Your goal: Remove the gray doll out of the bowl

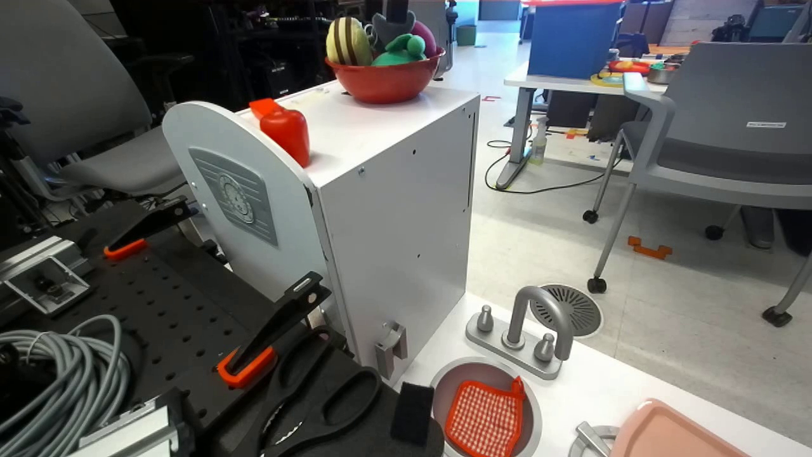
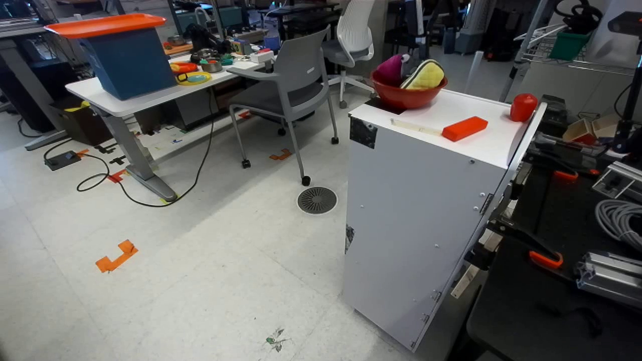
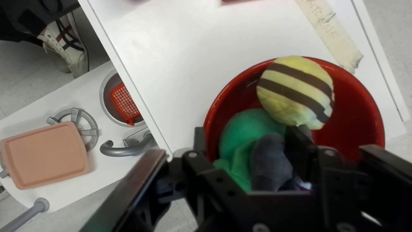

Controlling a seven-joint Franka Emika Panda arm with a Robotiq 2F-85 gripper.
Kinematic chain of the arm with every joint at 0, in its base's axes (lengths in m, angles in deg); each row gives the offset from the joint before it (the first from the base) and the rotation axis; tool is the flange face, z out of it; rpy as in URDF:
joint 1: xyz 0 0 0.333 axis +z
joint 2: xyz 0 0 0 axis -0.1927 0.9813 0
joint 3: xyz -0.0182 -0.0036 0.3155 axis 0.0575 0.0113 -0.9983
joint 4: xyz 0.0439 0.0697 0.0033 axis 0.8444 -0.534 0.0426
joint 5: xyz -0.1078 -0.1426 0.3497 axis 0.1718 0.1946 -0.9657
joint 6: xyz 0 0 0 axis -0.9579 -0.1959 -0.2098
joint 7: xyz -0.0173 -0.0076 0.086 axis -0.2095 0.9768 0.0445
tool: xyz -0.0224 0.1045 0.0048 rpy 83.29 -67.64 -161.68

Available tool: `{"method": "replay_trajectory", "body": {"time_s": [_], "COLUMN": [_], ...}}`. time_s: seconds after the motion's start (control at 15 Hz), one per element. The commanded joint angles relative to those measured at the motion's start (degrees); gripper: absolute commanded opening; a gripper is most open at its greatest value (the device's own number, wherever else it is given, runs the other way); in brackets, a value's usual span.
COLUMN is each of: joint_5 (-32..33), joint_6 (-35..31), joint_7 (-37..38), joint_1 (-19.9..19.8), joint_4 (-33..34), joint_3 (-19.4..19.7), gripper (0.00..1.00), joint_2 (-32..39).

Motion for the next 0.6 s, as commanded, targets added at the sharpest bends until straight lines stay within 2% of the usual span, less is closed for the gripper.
{"method": "replay_trajectory", "body": {"time_s": [0.0,0.27,0.33,0.53], "joint_5": [-0.6,-0.8,-0.9,-1.0], "joint_6": [1.4,1.3,1.3,1.2], "joint_7": [0.3,0.0,0.0,-0.1], "joint_1": [0.1,0.0,-0.1,-0.1], "joint_4": [0.3,0.3,0.3,0.3], "joint_3": [0.3,0.3,0.3,0.2], "gripper": [0.34,0.05,0.0,0.0], "joint_2": [-0.6,-0.6,-0.6,-0.6]}}
